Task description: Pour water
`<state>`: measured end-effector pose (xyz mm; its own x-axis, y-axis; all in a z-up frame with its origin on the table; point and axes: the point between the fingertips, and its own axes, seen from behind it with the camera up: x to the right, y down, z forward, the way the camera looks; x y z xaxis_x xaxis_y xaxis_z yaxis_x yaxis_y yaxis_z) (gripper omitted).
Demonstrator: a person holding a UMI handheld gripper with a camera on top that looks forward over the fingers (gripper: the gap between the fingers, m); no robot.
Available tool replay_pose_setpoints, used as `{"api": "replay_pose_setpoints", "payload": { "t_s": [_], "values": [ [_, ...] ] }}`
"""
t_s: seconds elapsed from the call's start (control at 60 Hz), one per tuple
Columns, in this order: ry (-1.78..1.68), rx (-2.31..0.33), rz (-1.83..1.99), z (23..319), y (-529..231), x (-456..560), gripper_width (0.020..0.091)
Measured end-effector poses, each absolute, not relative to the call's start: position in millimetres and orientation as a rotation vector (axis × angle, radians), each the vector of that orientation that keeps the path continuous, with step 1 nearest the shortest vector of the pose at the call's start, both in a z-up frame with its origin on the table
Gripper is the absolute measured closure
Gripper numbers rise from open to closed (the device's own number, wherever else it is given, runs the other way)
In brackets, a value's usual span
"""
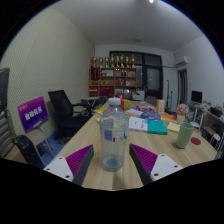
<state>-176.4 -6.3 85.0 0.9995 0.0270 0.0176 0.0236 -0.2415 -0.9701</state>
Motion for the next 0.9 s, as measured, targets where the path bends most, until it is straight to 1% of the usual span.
{"api": "replay_pose_setpoints", "payload": {
  "t_s": [0.083,0.217,0.25,0.283,0.317,0.367,0.383,0.4,0.433,0.467,0.5,0.517,0.55,0.567,0.583,0.6,0.667,0.7,0.75,0.867,0.883,0.9],
  "values": [
    [-0.049,-1.818,-0.037,70,29,-168,0.0272],
    [-0.072,-1.762,-0.056,76,68,-169,0.028],
    [-0.079,-1.738,-0.069,81,76,-168,0.0303],
    [-0.083,-1.717,-0.088,86,82,-167,0.0359],
    [-0.085,-1.721,-0.102,84,87,-165,0.0471],
    [-0.084,-1.716,-0.096,83,91,-175,0.051],
    [-0.09,-1.713,-0.087,83,93,-166,0.0513],
    [-0.092,-1.709,-0.088,84,94,-180,0.0529],
    [-0.112,-1.707,-0.065,86,93,-176,0.0541],
    [-0.111,-1.711,-0.049,84,94,-174,0.0569],
    [-0.111,-1.721,-0.03,84,95,-174,0.0573],
    [-0.116,-1.73,-0.027,83,95,-174,0.0594],
    [-0.134,-1.744,-0.017,83,96,-175,0.0591],
    [-0.141,-1.752,-0.012,82,97,-176,0.062],
    [-0.141,-1.758,-0.004,79,98,-181,0.0614],
    [-0.152,-1.764,0.018,77,102,-173,0.0641],
    [-0.18,-1.821,0.118,79,101,-195,0.0643],
    [-0.191,-1.833,0.168,88,102,-199,0.0642],
    [-0.176,-1.816,0.228,113,106,-190,0.0642],
    [0.017,-1.732,0.505,214,113,-174,0.0642],
    [0.046,-1.718,0.55,227,112,-164,0.0642],
    [0.077,-1.698,0.602,232,118,-148,0.064]
  ]
}}
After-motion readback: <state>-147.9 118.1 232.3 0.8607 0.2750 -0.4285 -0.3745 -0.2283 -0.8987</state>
